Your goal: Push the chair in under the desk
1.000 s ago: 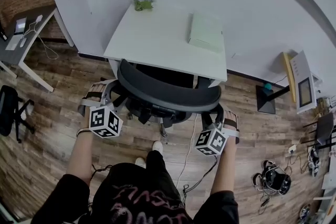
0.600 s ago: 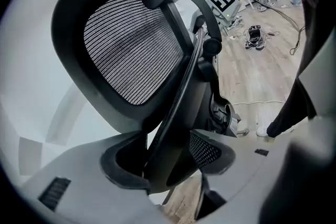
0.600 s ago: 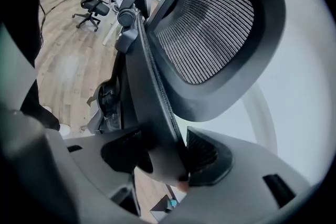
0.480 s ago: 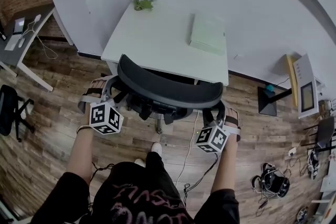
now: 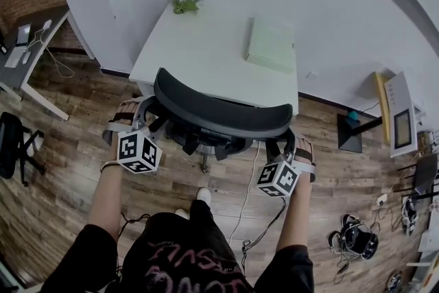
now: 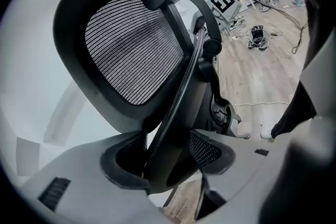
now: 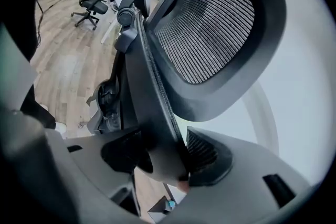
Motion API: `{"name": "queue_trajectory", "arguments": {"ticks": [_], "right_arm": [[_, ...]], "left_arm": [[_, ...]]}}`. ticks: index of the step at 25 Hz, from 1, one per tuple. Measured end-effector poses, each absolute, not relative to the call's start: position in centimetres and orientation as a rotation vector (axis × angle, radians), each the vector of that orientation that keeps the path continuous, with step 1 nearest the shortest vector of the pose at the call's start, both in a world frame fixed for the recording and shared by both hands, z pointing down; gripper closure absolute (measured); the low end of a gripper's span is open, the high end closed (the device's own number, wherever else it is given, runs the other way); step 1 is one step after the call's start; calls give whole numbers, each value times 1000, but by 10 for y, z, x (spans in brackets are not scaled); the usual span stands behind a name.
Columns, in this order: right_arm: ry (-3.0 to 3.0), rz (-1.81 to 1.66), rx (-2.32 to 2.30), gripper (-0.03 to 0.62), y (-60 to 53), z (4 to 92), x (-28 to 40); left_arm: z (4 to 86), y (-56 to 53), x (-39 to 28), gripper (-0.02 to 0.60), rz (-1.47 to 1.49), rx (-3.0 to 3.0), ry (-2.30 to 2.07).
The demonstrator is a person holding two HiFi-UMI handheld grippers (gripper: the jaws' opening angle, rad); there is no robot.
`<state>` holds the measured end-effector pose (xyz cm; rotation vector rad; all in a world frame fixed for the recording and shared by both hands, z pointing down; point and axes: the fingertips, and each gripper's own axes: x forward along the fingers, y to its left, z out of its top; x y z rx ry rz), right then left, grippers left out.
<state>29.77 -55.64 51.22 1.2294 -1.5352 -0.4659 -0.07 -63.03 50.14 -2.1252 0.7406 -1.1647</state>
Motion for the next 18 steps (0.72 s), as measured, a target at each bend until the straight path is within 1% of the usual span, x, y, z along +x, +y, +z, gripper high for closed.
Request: {"name": "queue_trajectory", "arguments": {"ticks": [18], "right_arm": [[-1552, -487, 1218, 350, -579, 513, 315]], "left_arm": [[502, -647, 16, 322, -1179, -2126, 764]]}}
